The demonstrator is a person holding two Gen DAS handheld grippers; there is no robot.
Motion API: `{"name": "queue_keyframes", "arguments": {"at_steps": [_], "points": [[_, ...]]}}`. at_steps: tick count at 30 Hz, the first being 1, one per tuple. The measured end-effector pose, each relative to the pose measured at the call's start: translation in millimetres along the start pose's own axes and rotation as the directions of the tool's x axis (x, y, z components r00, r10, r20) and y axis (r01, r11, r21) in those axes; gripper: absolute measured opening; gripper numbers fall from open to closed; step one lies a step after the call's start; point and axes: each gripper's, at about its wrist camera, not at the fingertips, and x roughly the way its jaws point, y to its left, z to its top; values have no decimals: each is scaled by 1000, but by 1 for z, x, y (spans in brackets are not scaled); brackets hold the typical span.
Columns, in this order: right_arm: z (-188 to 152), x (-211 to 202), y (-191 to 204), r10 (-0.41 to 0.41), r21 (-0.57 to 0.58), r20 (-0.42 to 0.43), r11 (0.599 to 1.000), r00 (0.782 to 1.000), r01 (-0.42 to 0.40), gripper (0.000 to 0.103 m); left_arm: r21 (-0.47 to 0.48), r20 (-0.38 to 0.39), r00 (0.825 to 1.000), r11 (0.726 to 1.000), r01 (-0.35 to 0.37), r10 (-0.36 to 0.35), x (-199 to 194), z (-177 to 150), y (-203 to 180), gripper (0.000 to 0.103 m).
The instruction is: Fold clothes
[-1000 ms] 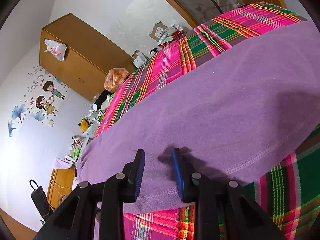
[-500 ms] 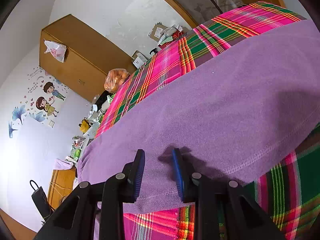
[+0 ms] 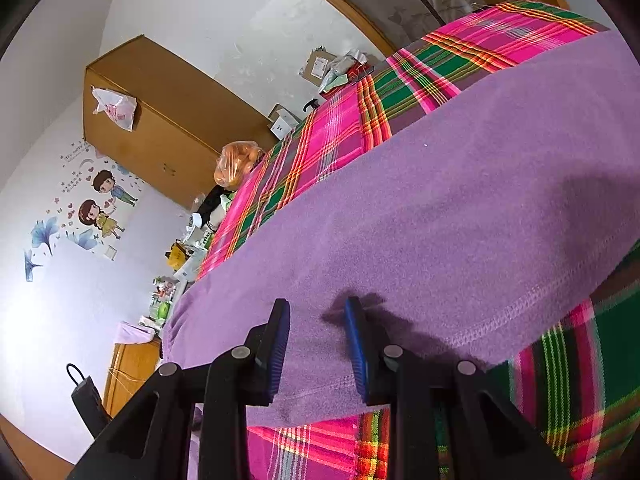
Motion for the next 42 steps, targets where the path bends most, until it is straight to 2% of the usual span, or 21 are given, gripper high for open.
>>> {"name": "queue_keyframes", "arguments": {"at_steps": [9, 29, 35, 38, 40, 42], "points": [[0, 2, 2, -18, -11, -2, 1000, 1000, 18, 28, -27, -2, 999, 999, 37, -37, 1, 1, 10, 24], [2, 4, 1, -22, -13, -1, 1000, 1000, 22, 28, -31, -3, 999, 999, 35, -35, 1, 2, 6, 24], [3, 3, 0, -24, -14, -2, 1000, 1000, 24, 28, -7, -4, 1000, 1000, 4, -4, 1, 2, 3, 25], [3, 3, 0, -26, -15, -3, 1000, 1000, 26, 28, -14, -6, 1000, 1000, -16, 16, 0, 2, 3, 28], [3, 3, -1, -27, -16, -3, 1000, 1000, 27, 28, -24, -8, 999, 999, -32, 32, 0, 2, 4, 40], [3, 3, 0, -29, -17, -3, 999, 1000, 29, 28, -58, -14, 999, 997, -48, 47, 1, 2, 8, 44]]}}
